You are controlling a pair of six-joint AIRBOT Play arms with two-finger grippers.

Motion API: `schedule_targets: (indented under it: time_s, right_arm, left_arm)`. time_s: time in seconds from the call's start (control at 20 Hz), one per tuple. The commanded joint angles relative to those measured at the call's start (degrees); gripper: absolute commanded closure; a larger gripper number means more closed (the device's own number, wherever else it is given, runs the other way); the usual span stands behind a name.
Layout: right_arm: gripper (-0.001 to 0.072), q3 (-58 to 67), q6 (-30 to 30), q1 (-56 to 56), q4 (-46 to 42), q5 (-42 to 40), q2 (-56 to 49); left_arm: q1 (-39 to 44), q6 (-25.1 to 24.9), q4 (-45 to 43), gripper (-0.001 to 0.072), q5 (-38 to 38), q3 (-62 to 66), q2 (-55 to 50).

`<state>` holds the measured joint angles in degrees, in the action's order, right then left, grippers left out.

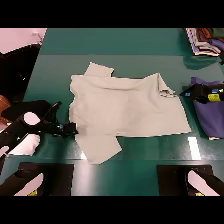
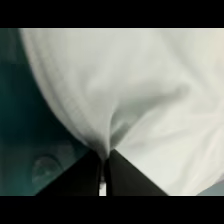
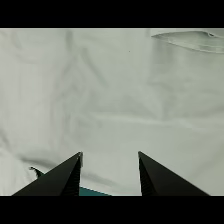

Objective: Fold the shirts.

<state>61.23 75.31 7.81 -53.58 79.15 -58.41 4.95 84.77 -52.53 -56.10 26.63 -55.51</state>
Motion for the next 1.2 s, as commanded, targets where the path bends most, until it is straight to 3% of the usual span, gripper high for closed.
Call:
schedule_targets:
  time_s: [0.0, 0.15, 0.45, 0.75, 0.95, 1.05, 1.15]
  right_arm:
    - [0.0305, -2.6, 0.0, 4.6, -1.7, 3.1, 0.1]
    - [0.0305, -12.6, 0.1, 14.4, -6.9, 2.8, 1.9]
    - [0.0303, -29.5, 0.1, 29.9, -9.2, 0.9, 2.8]
    - [0.0304, -34.4, 0.1, 26.4, -8.3, -4.9, 0.9]
    - [0.0307, -34.4, 0.1, 20.3, -0.2, -12.8, -3.4]
    - [0.0423, -34.4, 0.1, 17.7, 1.8, -16.5, -4.6]
    - [0.0648, -34.4, 0.1, 15.0, 1.6, -17.4, -4.6]
  left_arm:
    - [0.7, 0.7, -3.8, 0.0682, -0.8, 5.4, 0.1]
    - [0.7, 1.0, -10.9, 0.0682, -2.3, 13.7, 0.1]
    - [0.7, 0.9, -10.7, 0.0682, -0.8, 17.6, 0.1]
    - [0.7, 0.7, -10.7, 0.0682, -0.9, 17.6, 0.1]
    - [0.7, 0.7, -10.7, 0.0682, -0.9, 17.6, 0.1]
    - [0.7, 0.7, -10.7, 0.0682, -1.1, 17.6, 0.1]
    - [0.7, 0.7, -10.8, 0.0682, -1.4, 17.6, 0.1]
